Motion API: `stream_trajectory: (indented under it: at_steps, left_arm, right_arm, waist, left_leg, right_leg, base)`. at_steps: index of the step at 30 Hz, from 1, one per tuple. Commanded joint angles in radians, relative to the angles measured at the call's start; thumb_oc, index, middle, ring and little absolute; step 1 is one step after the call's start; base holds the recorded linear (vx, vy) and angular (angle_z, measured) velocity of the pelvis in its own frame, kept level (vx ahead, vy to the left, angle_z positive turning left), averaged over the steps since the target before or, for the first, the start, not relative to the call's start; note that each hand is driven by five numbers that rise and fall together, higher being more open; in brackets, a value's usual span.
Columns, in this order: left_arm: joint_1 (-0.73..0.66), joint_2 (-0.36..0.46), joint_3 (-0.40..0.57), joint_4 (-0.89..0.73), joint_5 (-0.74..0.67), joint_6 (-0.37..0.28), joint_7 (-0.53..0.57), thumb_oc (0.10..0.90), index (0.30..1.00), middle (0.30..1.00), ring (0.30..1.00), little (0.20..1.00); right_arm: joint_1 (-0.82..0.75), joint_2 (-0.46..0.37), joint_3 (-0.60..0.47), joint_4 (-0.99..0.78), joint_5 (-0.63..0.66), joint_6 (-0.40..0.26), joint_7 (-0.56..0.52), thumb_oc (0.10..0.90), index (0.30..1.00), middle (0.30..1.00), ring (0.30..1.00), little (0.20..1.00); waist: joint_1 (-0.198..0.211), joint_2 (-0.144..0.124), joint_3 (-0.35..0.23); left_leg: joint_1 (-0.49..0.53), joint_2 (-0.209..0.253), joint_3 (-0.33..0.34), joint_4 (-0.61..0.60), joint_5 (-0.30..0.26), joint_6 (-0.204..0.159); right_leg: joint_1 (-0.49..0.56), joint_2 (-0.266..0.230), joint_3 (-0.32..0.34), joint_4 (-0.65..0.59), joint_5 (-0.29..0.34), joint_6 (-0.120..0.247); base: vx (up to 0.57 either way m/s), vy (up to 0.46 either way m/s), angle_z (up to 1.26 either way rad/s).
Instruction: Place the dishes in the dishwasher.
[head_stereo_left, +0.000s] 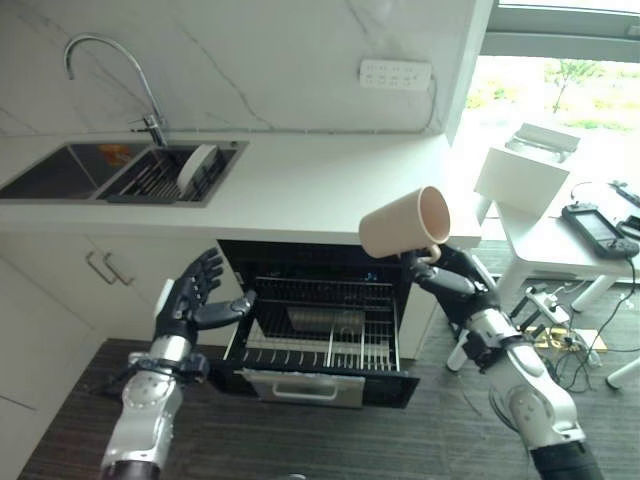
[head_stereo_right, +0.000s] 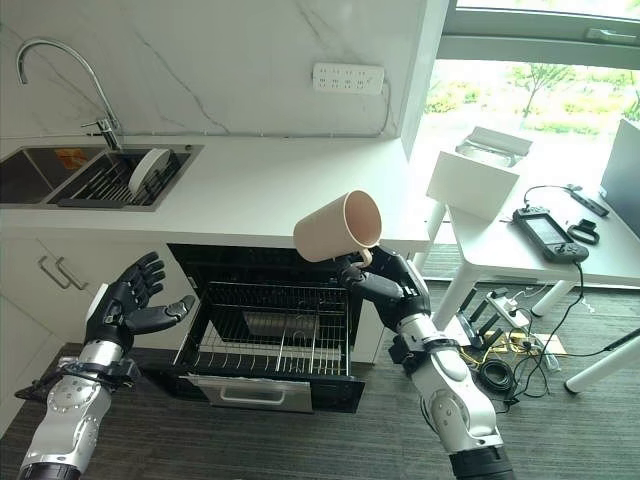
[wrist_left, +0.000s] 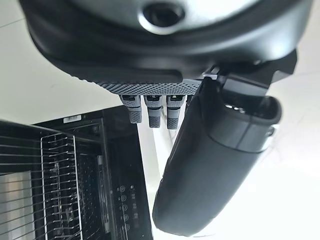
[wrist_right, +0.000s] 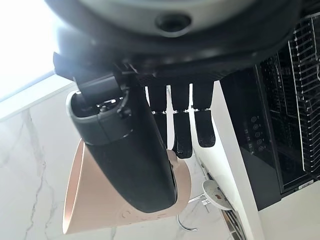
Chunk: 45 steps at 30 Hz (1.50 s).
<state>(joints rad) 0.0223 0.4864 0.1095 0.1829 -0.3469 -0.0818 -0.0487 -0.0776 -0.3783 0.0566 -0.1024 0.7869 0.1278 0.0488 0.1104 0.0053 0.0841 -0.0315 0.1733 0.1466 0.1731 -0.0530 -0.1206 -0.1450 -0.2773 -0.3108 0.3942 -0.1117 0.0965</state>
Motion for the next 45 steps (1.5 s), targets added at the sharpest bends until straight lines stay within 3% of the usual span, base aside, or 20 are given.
stream_trajectory:
  at_steps: [1, 6, 11, 17, 24, 29, 33, 38, 44, 45]
  left_arm:
    - [-0.069, 0.044, 0.032, -0.051, -0.03, -0.025, 0.018, 0.8, 0.9, 0.9, 0.9, 0.9]
    - [-0.056, 0.042, -0.014, 0.019, 0.099, 0.039, 0.12, 0.8, 0.9, 0.9, 0.9, 0.9]
    - [-0.066, 0.039, -0.074, 0.124, 0.14, 0.121, 0.166, 0.8, 0.9, 0.9, 0.9, 0.9]
    - [-0.2, -0.002, -0.192, 0.212, 0.062, 0.098, 0.241, 0.8, 0.9, 0.9, 0.9, 0.9]
    - [-0.234, 0.008, -0.205, 0.207, 0.032, 0.089, 0.252, 0.8, 0.9, 0.9, 0.9, 0.9]
    - [-0.26, 0.016, -0.22, 0.195, 0.019, 0.114, 0.24, 0.8, 0.9, 0.9, 0.9, 0.9]
    - [-0.297, 0.023, -0.244, 0.212, -0.013, 0.135, 0.226, 0.8, 0.9, 0.9, 0.9, 0.9]
    - [-0.34, 0.028, -0.27, 0.232, -0.068, 0.111, 0.233, 0.8, 0.9, 0.9, 0.9, 0.9]
    - [-0.41, 0.064, -0.302, 0.247, -0.116, 0.114, 0.216, 0.8, 0.9, 0.9, 0.9, 0.9]
    - [-0.423, 0.085, -0.31, 0.239, -0.122, 0.121, 0.199, 0.8, 0.9, 0.9, 0.9, 0.9]
  right_arm:
    - [-0.084, 0.026, -0.08, -0.081, -0.002, -0.104, 0.011, 0.4, 0.3, 0.3, 0.3, 0.3]
    - [-0.071, 0.017, -0.071, -0.076, -0.007, -0.077, 0.02, 0.4, 0.3, 0.3, 0.3, 0.3]
    - [-0.067, -0.008, -0.065, -0.076, -0.003, -0.05, 0.036, 0.4, 0.3, 0.3, 0.3, 0.3]
    - [-0.189, -0.058, -0.018, -0.042, -0.027, -0.062, 0.054, 0.4, 0.3, 0.3, 0.3, 0.3]
    - [-0.237, -0.08, 0.005, -0.013, -0.055, -0.072, 0.043, 0.4, 0.3, 0.3, 0.3, 0.3]
    - [-0.302, -0.104, 0.024, 0.03, -0.095, -0.02, 0.021, 0.4, 0.3, 0.3, 0.3, 0.3]
    - [-0.38, -0.117, 0.049, 0.085, -0.114, -0.004, -0.008, 0.4, 0.3, 0.3, 0.3, 0.3]
    - [-0.514, -0.15, 0.071, 0.157, -0.141, 0.005, -0.056, 0.4, 0.3, 0.3, 0.3, 0.3]
    - [-0.712, -0.269, 0.13, 0.329, -0.097, 0.106, -0.085, 0.4, 0.3, 0.3, 0.3, 0.3]
    - [-0.767, -0.309, 0.154, 0.408, -0.071, 0.151, -0.099, 0.4, 0.3, 0.3, 0.3, 0.3]
  waist:
    - [-0.015, -0.01, -0.042]
    - [-0.029, -0.005, -0.028]
    - [-0.045, -0.001, 0.001]
    - [-0.062, -0.008, 0.106]
    - [-0.054, -0.017, 0.138]
    - [-0.036, -0.021, 0.158]
    - [-0.021, -0.025, 0.19]
    - [-0.004, -0.029, 0.256]
    - [0.016, -0.041, 0.306]
    - [0.028, -0.046, 0.316]
  left_leg:
    - [-0.006, 0.032, -0.01, 0.127, -0.131, 0.02]
    - [-0.005, 0.038, -0.001, 0.127, -0.124, 0.017]
    - [-0.014, 0.045, 0.004, 0.127, -0.111, 0.013]
    - [-0.094, 0.043, -0.009, 0.127, -0.072, 0.013]
    - [-0.106, 0.042, -0.016, 0.127, -0.059, 0.009]
    - [-0.115, 0.038, -0.031, 0.127, -0.047, 0.005]
    - [-0.137, 0.031, -0.049, 0.127, -0.039, 0.004]
    - [-0.197, 0.018, -0.073, 0.127, -0.02, 0.003]
    - [-0.243, 0.005, -0.089, 0.127, -0.01, 0.001]
    - [-0.241, 0.005, -0.089, 0.127, -0.015, -0.001]
  right_leg:
    - [0.1, -0.001, 0.054, -0.094, -0.033, 0.056]
    - [0.094, 0.005, 0.061, -0.094, -0.028, 0.055]
    - [0.08, 0.012, 0.068, -0.094, -0.021, 0.058]
    - [-0.011, 0.029, 0.106, -0.094, 0.015, 0.057]
    - [-0.015, 0.025, 0.101, -0.094, 0.019, 0.059]
    - [-0.011, 0.019, 0.086, -0.094, 0.021, 0.057]
    - [-0.02, 0.019, 0.077, -0.094, 0.024, 0.054]
    - [-0.065, 0.018, 0.068, -0.094, 0.037, 0.053]
    - [-0.102, 0.018, 0.058, -0.094, 0.044, 0.051]
    - [-0.099, 0.021, 0.051, -0.094, 0.041, 0.052]
  base:
    - [0.04, 0.013, 0.0]
    - [0.05, 0.019, 0.0]
    - [0.07, 0.036, -0.01]
    - [-0.16, 0.03, -0.08]
    - [-0.03, 0.007, -0.05]
    - [0.0, -0.001, 0.01]
    - [-0.04, -0.019, 0.12]
    - [-0.15, -0.002, 0.12]
    - [-0.08, -0.005, 0.1]
    - [-0.04, -0.048, 0.09]
